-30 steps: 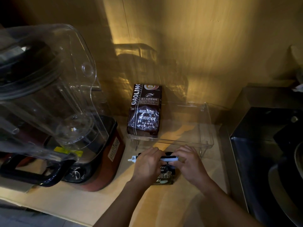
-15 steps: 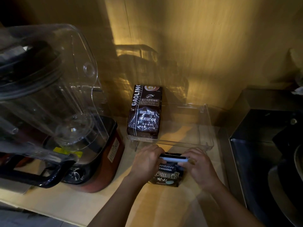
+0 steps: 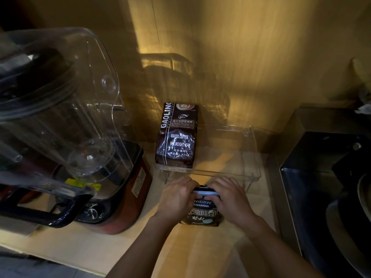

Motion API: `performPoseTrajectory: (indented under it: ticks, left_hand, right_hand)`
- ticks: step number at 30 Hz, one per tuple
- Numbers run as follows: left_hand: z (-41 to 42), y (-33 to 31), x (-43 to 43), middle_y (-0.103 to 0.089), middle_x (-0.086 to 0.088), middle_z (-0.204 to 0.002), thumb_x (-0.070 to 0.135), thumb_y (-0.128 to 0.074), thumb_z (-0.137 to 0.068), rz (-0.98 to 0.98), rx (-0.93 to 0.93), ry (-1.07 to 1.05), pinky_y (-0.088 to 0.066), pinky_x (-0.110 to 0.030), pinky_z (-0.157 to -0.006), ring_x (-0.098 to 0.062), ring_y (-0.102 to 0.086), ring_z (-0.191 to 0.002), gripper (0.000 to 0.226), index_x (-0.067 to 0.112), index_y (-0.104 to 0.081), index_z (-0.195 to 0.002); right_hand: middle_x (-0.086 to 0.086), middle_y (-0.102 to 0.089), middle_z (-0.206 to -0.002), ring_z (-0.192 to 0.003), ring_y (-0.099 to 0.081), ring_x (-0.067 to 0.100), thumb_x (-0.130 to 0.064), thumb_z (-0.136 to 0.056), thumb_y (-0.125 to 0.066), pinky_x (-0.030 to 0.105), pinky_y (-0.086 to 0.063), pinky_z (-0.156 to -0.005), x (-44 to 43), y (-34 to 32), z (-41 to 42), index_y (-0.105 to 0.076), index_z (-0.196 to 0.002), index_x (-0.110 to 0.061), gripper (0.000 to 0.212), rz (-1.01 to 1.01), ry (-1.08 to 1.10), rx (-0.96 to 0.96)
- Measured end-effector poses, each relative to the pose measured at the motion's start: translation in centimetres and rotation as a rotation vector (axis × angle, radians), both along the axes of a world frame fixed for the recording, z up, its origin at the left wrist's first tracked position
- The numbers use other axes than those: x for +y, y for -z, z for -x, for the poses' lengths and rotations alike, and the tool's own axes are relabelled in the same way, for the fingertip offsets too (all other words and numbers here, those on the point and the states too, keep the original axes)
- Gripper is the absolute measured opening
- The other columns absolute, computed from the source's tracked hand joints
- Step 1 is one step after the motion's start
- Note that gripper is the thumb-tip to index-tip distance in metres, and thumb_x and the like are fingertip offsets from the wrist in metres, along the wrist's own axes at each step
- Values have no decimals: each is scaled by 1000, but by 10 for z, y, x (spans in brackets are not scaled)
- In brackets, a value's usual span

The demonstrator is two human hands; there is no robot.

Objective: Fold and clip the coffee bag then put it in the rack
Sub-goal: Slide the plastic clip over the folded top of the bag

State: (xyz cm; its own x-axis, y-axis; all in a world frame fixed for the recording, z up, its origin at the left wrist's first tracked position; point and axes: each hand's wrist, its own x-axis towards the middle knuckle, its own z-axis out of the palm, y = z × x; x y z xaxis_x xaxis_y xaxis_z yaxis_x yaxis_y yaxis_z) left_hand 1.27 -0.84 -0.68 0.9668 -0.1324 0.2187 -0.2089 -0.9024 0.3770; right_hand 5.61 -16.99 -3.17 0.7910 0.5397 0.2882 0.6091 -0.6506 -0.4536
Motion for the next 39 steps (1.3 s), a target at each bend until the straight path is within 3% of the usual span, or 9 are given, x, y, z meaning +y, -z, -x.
performPoseTrajectory:
  ticks: [5, 9, 15, 21, 27, 36, 39]
  left_hand:
    - [3, 2, 6, -62, -4, -103, 26, -57, -83, 38, 61, -43, -43, -35, -84, -20, -53, -96, 23, 17, -56, -104]
    - [6, 3, 12, -62, -5, -98, 27, -58, -83, 63, 98, -62, -44, -41, -84, -21, -53, -94, 21, 14, -61, -99]
    - [7, 0, 7, -62, -6, -94, 21, -65, -78, 180, 115, -120, -45, -38, -81, -21, -53, -92, 17, 12, -63, -91]
    - [8, 1, 11, -62, -2, -96, 24, -68, -76, 266, 169, -141, -48, -37, -80, -16, -53, -92, 19, 17, -62, -93]
    - [13, 4, 35, -60, 5, -86, 23, -70, -76, 344, 147, -154, -37, -9, -64, -9, -55, -79, 18, 15, -65, -92]
    - [14, 10, 37, -65, -2, -86, 20, -71, -75, 364, 108, -157, -37, -10, -64, -14, -57, -79, 17, 11, -67, -89]
    - [14, 11, 34, -67, -3, -89, 20, -68, -78, 342, 87, -131, -47, -25, -70, -14, -60, -82, 15, 11, -66, -90]
  right_hand:
    - [10, -66, -84, -81, -57, 29, -17, -75, -62, 35, -38, -74, -2, -4, 2, -63, -84, -5, 15, -38, 2, 61]
    - [10, -65, -78, -76, -56, 27, -20, -73, -57, 29, -35, -71, -2, -7, 4, -63, -81, -5, 18, -36, 2, 69]
    - [11, -64, -79, -76, -56, 27, -6, -74, -67, 31, -38, -70, -1, -6, 6, -62, -81, -4, 9, -57, 0, 64]
    - [10, -63, -81, -79, -55, 23, -5, -77, -65, 29, -39, -72, -4, -5, 6, -62, -83, -5, 7, -67, 0, 80]
    - [11, -64, -80, -78, -56, 25, -6, -75, -68, 31, -40, -70, -11, -7, 4, -63, -81, -4, 8, -78, 18, 102]
    - [4, -61, -95, -93, -51, 22, -23, -79, -65, 27, -29, -78, -6, -10, 7, -59, -96, -12, 21, 49, -4, 11]
    - [5, -61, -99, -94, -51, 22, -26, -81, -63, 28, -31, -80, 7, -13, 10, -58, -101, -11, 25, 119, -46, -34]
